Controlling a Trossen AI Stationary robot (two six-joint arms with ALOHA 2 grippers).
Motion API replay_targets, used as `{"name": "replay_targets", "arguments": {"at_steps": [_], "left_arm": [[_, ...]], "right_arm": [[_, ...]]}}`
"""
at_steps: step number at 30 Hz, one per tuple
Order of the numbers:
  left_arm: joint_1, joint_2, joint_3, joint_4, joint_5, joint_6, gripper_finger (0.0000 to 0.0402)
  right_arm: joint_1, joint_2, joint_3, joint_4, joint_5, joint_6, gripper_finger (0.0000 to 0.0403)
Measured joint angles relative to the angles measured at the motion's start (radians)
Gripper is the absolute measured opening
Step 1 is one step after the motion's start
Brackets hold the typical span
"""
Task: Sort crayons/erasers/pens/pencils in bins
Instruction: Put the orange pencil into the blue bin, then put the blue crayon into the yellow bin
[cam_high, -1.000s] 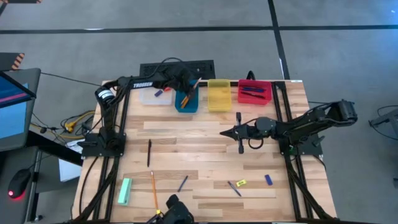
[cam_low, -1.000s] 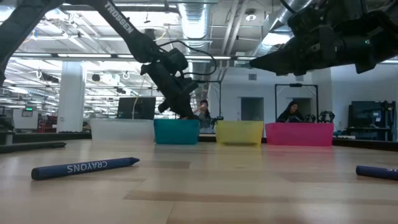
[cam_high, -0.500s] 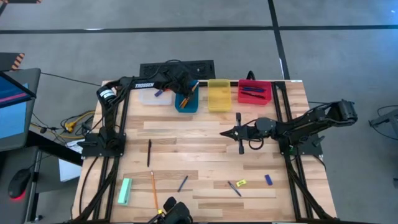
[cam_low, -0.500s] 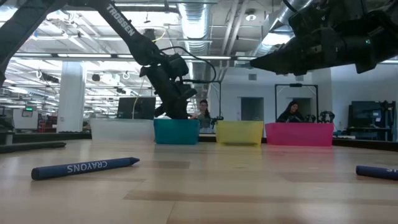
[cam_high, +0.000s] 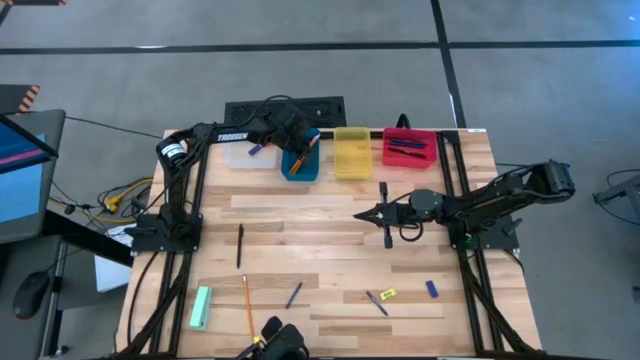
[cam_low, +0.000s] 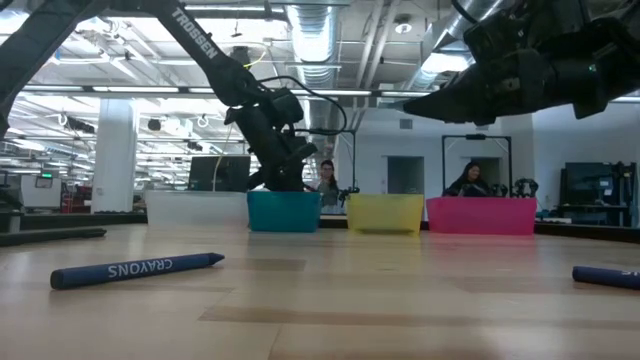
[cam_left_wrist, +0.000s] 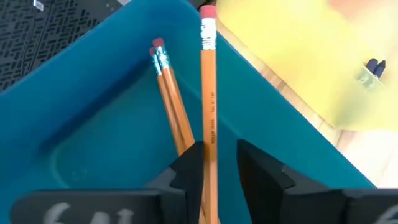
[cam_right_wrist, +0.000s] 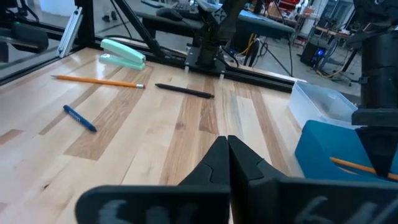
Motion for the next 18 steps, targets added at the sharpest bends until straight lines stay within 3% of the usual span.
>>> {"name": "replay_targets", "arguments": {"at_steps": [7,15,18], "left_arm": [[0.001,0.0,0.055,-0.089,-0.039,0.112,0.0093],[-0.007,-0.03,0.071,-0.14,-0.044,0.213,0.0014],[-0.014,-0.075,0.068,-0.15,-0.091,0.28,0.0003]], "right_arm": [[0.0,0.0,0.0,-0.001,0.0,0.0,0.0003],[0.0,0.0,0.0,-0.003,0.0,0.0,0.0006],[0.0,-0.001,0.0,-0.022,0.001,0.0,0.0003]]}}
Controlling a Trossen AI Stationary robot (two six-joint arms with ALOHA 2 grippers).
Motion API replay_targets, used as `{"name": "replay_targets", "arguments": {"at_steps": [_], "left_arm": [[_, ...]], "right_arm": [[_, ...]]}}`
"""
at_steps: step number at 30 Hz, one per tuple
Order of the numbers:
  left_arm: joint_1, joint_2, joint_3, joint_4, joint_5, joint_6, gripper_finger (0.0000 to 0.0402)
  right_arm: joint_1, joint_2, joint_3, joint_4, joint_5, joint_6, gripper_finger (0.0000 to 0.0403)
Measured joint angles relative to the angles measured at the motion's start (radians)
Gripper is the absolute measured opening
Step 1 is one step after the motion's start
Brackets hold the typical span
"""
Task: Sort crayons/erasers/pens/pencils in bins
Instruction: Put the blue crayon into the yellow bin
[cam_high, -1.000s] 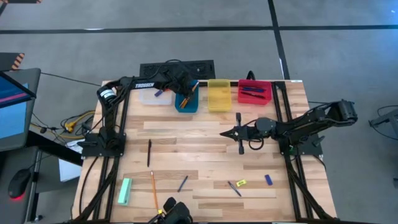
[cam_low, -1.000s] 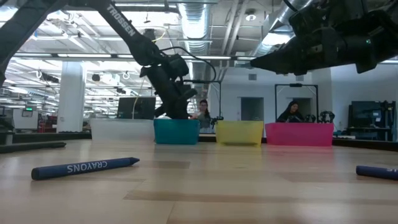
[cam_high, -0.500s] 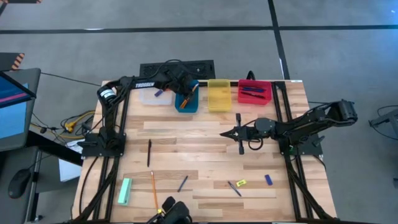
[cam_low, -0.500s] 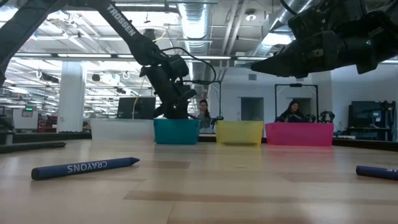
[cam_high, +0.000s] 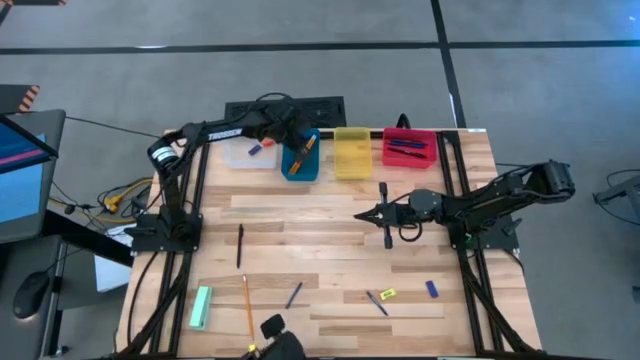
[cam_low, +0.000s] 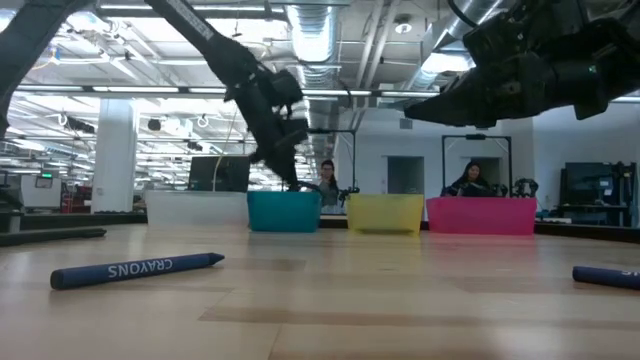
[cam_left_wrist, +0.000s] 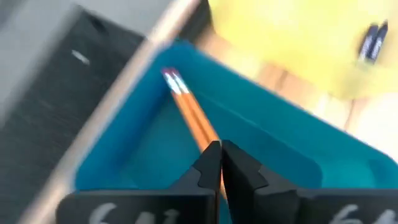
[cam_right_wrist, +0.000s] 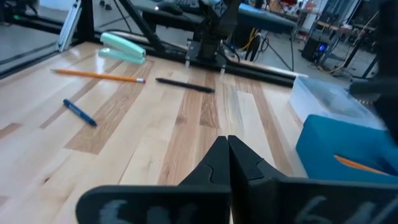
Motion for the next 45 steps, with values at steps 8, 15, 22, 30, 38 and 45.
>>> {"name": "replay_targets", "arguments": {"at_steps": [8,15,22,30,38,45], "left_arm": [[-0.131,-0.217,-0.188,0.303,-0.006,0.07,0.0],[-0.293,-0.321,-0.503,0.767,0.018,0.037,0.0],[-0.406,-0.324,-0.703,1.176,0.018,0.033,0.0],[-0.433,-0.324,-0.748,1.204,0.074,0.0,0.0],[-0.451,-0.324,-0.748,1.209,0.107,0.041,0.0],[-0.447,-0.318,-0.766,1.271,0.143,0.06,0.0]], "right_arm": [[0.0,-0.066,0.0,-0.129,0.012,0.0,0.0004],[0.0,-0.169,0.0,-0.328,0.119,0.04,0.0004],[0.0,-0.216,0.0,-0.474,0.14,0.13,0.0003],[0.025,-0.214,0.0,-0.476,0.232,0.151,0.0003],[0.073,-0.213,0.0,-0.49,0.246,0.178,0.0003],[0.117,-0.214,0.0,-0.537,0.334,0.262,0.0003]]}}
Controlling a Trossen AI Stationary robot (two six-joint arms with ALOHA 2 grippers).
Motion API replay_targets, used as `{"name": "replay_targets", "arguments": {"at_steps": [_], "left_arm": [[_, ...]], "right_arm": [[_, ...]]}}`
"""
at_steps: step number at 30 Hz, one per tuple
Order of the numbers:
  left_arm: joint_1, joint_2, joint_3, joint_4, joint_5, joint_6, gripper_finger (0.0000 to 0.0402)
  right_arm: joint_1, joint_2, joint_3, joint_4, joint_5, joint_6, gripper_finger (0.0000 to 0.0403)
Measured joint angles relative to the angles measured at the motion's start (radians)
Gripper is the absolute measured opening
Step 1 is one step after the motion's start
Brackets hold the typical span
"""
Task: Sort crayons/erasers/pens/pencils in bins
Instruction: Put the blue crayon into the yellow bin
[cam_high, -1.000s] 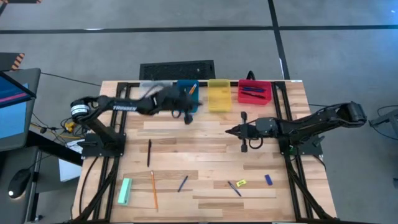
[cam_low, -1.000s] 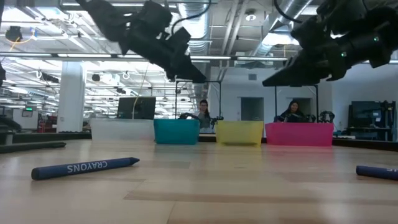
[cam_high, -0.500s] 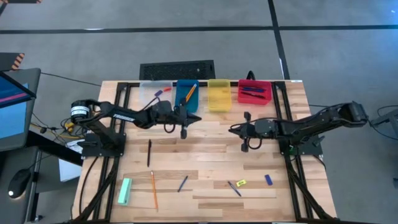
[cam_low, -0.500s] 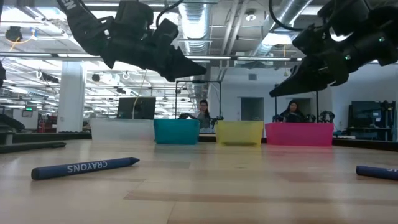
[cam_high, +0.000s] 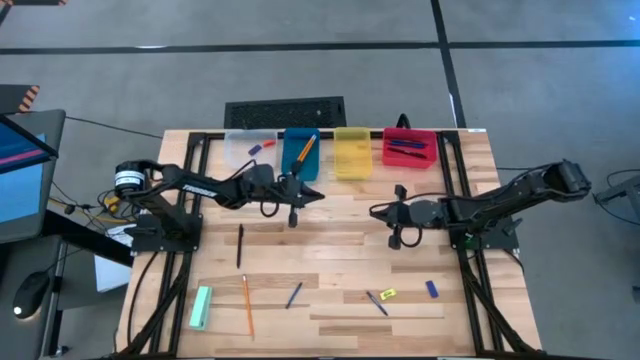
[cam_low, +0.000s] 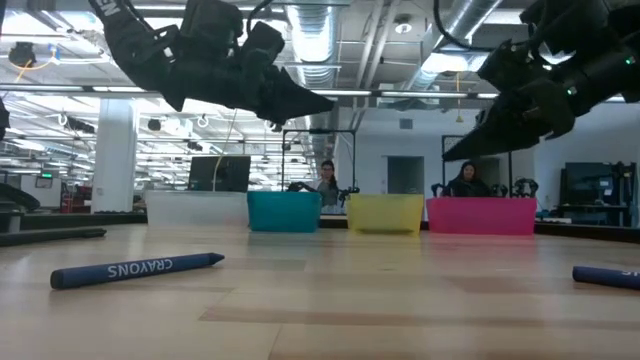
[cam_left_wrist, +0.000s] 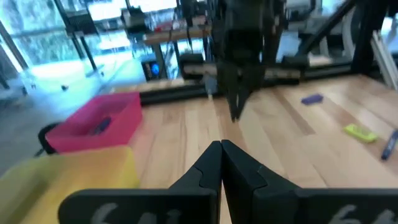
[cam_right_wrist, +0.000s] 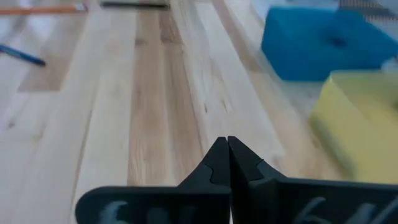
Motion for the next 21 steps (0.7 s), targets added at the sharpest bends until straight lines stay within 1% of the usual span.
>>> {"name": "replay_targets", "arguments": {"at_steps": [4,8,15,19,21], "left_arm": [[0.018,0.009,-0.042,0.101,0.024,-0.051,0.0],[0.022,0.01,-0.06,0.098,0.021,-0.103,0.0],[0.012,0.01,-0.061,0.102,0.02,-0.105,0.0],[0.008,0.01,-0.061,0.1,0.02,-0.105,0.0],[0.008,0.01,-0.061,0.096,0.02,-0.105,0.0]], "right_arm": [[0.028,0.001,0.002,-0.048,0.038,0.028,0.0003],[0.034,0.001,0.044,-0.078,0.04,0.03,0.0003],[0.035,0.001,0.114,-0.183,0.04,0.059,0.0003],[0.065,0.016,0.139,-0.233,0.045,0.108,0.0003],[0.091,0.035,0.158,-0.25,0.069,0.125,0.0003]]}}
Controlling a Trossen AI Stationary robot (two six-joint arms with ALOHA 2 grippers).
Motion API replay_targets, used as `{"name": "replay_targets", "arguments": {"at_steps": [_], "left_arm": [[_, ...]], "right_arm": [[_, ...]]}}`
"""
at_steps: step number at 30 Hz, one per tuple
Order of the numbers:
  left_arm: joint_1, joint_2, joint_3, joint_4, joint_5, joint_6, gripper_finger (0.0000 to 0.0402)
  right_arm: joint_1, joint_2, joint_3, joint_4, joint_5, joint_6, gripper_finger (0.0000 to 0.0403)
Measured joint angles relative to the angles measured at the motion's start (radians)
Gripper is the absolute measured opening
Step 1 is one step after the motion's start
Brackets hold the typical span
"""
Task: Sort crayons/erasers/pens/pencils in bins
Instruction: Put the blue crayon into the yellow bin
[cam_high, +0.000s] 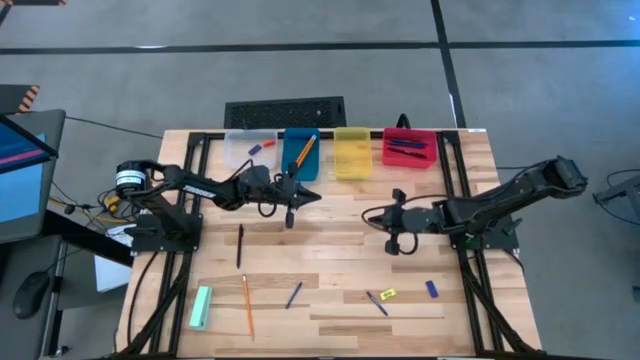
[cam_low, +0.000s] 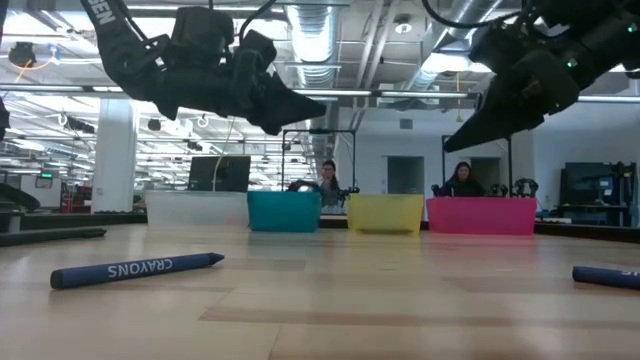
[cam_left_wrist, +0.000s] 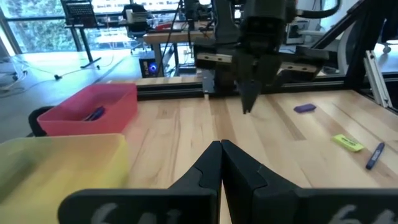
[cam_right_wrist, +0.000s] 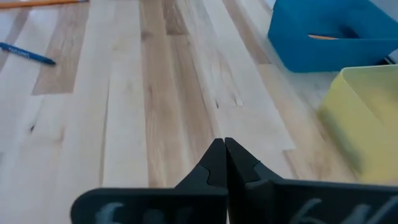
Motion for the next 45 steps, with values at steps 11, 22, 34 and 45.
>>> {"name": "replay_targets", "arguments": {"at_steps": [11,22,34,45], "left_arm": [[0.0,0.0,0.0,-0.003,-0.001,0.007,0.0],[0.0,0.0,0.0,0.002,0.004,0.01,0.0],[-0.001,0.0,0.0,0.0,0.009,-0.028,0.0],[-0.051,0.0,0.0,-0.029,0.011,-0.019,0.0]], "right_arm": [[0.148,0.215,0.198,-0.213,0.023,0.184,0.0003],[0.297,0.404,0.518,-0.619,0.001,0.548,0.0015],[0.412,0.618,0.725,-0.821,-0.13,0.951,0.0055],[0.434,0.793,0.864,-0.869,-0.26,1.092,0.0154]]}}
